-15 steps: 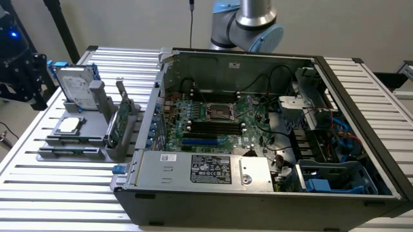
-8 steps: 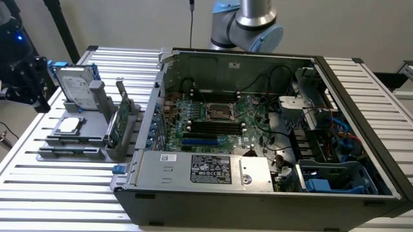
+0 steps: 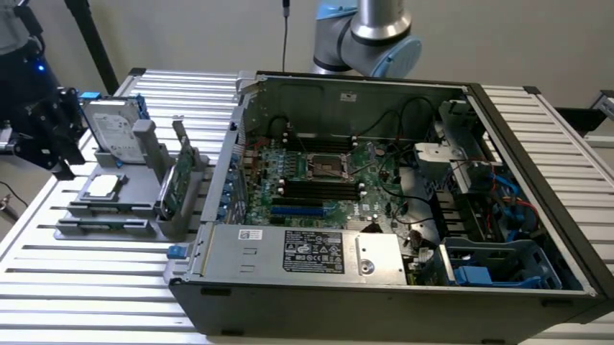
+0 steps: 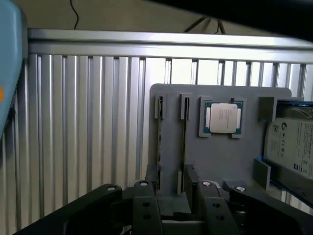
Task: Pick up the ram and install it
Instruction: 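Pick up the ram and move it above insertion slot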
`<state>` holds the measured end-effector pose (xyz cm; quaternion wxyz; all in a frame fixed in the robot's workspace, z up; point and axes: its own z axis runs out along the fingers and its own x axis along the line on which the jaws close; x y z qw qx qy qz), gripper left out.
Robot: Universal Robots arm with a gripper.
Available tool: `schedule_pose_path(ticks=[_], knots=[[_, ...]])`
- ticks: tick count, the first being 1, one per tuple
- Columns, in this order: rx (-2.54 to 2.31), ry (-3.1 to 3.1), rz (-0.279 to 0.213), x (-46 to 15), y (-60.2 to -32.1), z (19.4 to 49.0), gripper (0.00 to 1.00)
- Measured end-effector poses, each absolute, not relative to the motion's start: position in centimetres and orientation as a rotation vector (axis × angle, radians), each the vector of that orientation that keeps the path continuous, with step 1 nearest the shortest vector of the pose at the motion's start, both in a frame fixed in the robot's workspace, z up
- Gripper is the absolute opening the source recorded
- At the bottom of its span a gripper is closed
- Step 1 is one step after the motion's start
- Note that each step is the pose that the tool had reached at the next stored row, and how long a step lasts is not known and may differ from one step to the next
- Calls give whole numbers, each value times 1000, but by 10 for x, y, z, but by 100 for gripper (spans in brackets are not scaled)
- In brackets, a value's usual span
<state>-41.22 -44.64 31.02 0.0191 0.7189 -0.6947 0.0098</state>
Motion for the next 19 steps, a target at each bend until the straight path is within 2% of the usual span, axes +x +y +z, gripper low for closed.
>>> schedule_pose_path(ticks=[1, 2, 19], knots=[[2231, -2156, 30, -412, -447, 308, 36], [2231, -2156, 30, -412, -447, 306, 42], [2181, -2206, 28, -414, -448, 276, 42]])
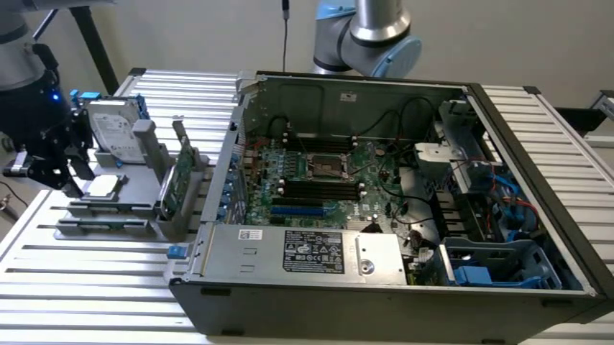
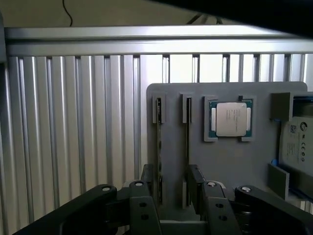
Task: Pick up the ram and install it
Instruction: 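Pick up the ram and move it above insertion slot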
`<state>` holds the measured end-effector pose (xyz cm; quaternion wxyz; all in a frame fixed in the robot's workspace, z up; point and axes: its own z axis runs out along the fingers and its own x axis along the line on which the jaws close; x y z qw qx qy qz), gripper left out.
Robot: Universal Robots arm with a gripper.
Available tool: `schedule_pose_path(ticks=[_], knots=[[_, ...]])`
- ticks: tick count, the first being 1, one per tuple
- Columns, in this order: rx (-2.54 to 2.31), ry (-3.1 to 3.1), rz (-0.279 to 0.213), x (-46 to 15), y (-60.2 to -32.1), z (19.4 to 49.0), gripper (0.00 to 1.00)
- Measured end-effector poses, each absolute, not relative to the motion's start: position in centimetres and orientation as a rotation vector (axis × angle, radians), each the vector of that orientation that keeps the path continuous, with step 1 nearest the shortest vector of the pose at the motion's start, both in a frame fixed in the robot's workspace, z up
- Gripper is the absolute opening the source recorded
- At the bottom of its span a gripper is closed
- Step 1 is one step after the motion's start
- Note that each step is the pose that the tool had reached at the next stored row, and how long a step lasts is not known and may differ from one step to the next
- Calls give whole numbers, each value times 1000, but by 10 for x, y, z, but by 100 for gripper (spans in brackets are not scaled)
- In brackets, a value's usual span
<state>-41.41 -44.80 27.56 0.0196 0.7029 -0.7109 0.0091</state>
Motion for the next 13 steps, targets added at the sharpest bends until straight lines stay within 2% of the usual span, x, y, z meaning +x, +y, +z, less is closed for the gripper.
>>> schedule_pose_path(ticks=[13], knots=[[2178, -2209, 28, -415, -449, 264, 42]])
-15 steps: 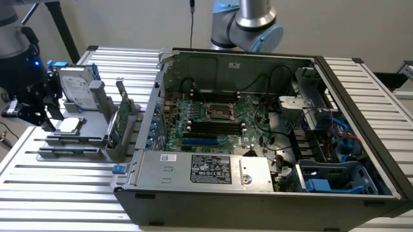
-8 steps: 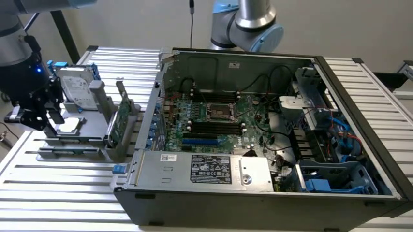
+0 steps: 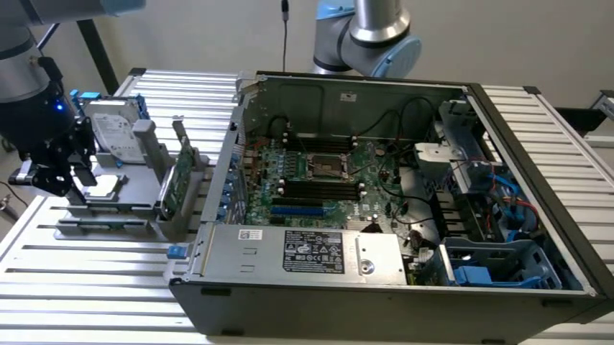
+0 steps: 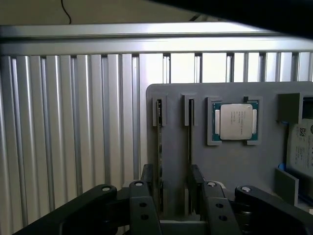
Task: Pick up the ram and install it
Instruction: 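Pick up the ram and move it above insertion slot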
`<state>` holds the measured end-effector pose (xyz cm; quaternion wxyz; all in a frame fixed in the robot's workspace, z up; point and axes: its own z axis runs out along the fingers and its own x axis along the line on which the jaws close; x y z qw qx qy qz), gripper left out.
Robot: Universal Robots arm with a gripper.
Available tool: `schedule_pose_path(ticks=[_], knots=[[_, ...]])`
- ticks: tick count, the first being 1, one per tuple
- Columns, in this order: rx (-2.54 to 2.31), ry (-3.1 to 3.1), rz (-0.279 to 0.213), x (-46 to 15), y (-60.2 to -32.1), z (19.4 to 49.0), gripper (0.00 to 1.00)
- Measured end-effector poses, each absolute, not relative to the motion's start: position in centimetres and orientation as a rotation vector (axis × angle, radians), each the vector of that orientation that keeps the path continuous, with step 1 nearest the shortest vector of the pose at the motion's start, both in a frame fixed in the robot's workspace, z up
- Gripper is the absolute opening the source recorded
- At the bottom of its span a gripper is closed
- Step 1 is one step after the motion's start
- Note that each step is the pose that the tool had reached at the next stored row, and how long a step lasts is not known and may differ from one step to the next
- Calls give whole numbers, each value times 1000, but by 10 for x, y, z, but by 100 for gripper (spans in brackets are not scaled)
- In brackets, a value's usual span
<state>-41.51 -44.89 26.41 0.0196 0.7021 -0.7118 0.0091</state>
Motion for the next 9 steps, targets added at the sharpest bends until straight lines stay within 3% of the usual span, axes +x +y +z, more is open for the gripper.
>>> schedule_pose_path(ticks=[9], knots=[[2178, -2209, 28, -415, -449, 263, 42]])
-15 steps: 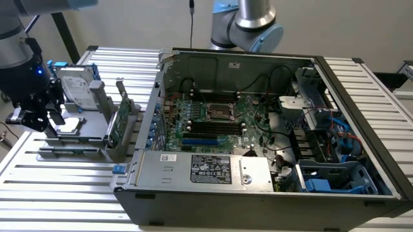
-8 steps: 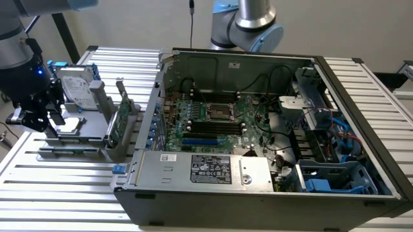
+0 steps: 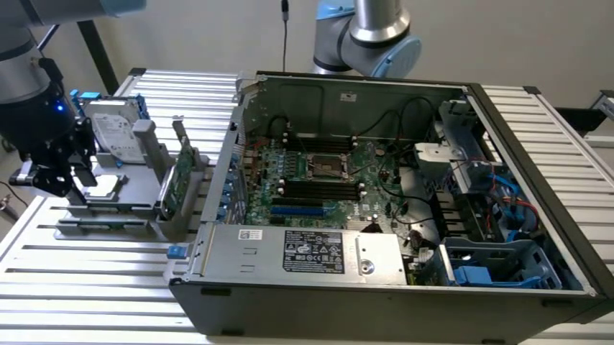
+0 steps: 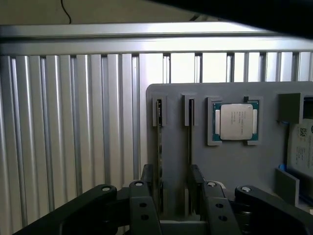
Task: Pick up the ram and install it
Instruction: 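Pick up the ram and move it above insertion slot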
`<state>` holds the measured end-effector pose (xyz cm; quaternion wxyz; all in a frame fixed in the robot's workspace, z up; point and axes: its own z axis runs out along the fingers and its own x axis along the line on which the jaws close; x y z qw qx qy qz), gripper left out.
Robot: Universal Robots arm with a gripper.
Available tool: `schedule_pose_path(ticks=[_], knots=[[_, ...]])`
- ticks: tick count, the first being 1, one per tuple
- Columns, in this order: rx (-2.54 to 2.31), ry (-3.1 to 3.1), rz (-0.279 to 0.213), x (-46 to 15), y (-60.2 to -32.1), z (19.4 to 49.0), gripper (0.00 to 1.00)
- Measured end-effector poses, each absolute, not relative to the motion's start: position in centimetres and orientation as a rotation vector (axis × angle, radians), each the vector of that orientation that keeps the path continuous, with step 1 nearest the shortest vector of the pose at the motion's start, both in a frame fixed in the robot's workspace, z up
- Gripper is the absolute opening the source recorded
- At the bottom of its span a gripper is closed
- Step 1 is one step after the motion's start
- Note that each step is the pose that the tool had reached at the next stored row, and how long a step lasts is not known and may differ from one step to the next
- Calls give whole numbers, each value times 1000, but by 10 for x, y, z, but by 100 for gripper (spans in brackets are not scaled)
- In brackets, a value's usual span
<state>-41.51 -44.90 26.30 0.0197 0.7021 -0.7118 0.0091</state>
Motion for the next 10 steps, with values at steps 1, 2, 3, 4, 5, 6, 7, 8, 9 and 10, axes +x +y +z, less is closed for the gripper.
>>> schedule_pose_path(ticks=[1, 2, 3, 4, 5, 6, 7, 8, 9, 10], knots=[[2178, -2209, 28, -415, -449, 263, 42], [2178, -2209, 28, -415, -449, 263, 42], [2178, -2208, 28, -415, -449, 263, 42], [2178, -2209, 28, -415, -449, 263, 42], [2178, -2209, 28, -415, -449, 263, 42], [2178, -2209, 28, -415, -449, 263, 42], [2178, -2209, 28, -415, -449, 263, 42], [2178, -2209, 28, -415, -449, 263, 42], [2178, -2209, 28, -415, -449, 263, 42], [2178, -2209, 28, -415, -449, 263, 42]])
